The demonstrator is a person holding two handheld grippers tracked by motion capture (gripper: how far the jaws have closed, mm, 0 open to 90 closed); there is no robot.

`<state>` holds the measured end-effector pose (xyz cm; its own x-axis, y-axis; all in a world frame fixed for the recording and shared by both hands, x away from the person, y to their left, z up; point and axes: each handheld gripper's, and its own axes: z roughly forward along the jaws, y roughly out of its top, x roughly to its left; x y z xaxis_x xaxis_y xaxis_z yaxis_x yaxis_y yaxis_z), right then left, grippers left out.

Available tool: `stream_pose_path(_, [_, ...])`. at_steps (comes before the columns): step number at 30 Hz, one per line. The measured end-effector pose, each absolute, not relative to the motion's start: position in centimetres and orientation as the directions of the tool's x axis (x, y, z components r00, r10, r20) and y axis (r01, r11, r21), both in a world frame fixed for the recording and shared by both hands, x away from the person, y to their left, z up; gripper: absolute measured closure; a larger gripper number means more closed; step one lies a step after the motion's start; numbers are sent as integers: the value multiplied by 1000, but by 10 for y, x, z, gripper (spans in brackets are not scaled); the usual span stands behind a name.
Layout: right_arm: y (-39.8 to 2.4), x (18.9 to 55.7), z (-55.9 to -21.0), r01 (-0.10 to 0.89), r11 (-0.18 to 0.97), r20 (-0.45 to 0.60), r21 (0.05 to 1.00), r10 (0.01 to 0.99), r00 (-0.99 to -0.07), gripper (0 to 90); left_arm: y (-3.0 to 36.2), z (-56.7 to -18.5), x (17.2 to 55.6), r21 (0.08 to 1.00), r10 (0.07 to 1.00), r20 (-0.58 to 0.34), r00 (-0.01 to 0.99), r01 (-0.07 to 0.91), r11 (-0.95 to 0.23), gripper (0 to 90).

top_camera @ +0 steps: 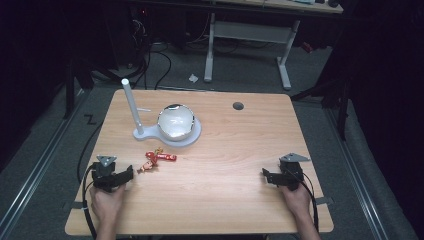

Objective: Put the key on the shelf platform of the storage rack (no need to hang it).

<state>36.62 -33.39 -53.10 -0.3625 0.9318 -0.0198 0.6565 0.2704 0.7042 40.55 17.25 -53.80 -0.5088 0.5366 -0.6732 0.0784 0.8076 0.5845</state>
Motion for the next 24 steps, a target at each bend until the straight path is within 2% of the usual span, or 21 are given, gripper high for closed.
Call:
stream_pose_path(7, [-334,366,-531,656,270,-20,704,932,-363,162,171,-538,403,578,536,-677,-504,88,812,174])
stream_pose_path(9, [-334,366,-531,656,270,-20,704,932,-362,162,172,-535,402,546,508,-699,-503,84,834,168])
stream_pose_path(12, [-334,366,-531,656,270,-20,704,932,-363,162,172,-536,400,559,531,-691,-490,102,823,155])
stream_pose_path(14, [-334,366,-531,656,272,-21,705,931,-364,162,169,-534,399,537,506,-702,-501,94,838,154])
stream_pose_path(24, [-334,366,-531,655,272,-21,705,931,-364,162,166,-521,381,542,531,-716,-453,117,832,151])
